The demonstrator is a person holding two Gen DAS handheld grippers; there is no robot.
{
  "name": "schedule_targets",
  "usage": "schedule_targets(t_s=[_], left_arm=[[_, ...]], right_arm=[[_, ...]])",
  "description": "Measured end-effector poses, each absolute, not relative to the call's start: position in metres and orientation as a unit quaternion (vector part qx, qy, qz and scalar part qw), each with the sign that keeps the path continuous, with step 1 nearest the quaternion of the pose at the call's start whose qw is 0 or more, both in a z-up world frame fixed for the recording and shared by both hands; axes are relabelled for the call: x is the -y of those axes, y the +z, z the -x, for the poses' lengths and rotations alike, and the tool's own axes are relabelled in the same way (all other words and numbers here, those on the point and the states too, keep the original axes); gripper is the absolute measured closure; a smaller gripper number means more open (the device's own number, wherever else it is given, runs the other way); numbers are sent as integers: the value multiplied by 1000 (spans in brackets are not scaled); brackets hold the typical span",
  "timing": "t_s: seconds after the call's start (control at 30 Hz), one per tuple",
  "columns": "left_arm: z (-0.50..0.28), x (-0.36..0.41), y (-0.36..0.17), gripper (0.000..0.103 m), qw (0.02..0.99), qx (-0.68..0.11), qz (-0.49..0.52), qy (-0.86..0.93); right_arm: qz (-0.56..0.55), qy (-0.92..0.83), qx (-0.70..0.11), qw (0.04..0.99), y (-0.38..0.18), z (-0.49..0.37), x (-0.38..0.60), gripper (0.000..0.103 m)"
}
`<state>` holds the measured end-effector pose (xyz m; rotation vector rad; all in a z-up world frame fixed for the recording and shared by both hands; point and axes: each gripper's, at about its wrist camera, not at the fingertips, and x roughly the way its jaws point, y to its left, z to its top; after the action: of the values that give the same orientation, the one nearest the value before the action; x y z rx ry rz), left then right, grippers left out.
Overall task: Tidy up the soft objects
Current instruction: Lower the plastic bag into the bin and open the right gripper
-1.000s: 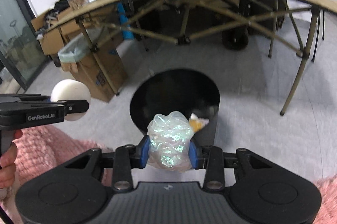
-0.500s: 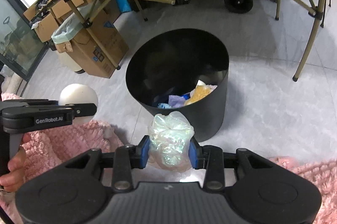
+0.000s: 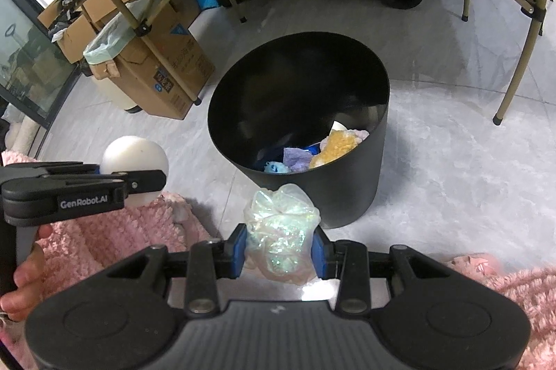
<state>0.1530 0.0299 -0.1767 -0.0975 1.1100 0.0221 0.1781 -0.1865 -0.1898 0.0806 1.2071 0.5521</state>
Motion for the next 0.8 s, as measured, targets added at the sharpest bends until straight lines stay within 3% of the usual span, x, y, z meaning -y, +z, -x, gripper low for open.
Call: schedule_targets(t_s=[0.8], left_arm=[[-181, -38, -185, 73, 849, -524, 42, 44]], right_arm=[[-74, 268, -507, 816, -193, -255, 164, 66]])
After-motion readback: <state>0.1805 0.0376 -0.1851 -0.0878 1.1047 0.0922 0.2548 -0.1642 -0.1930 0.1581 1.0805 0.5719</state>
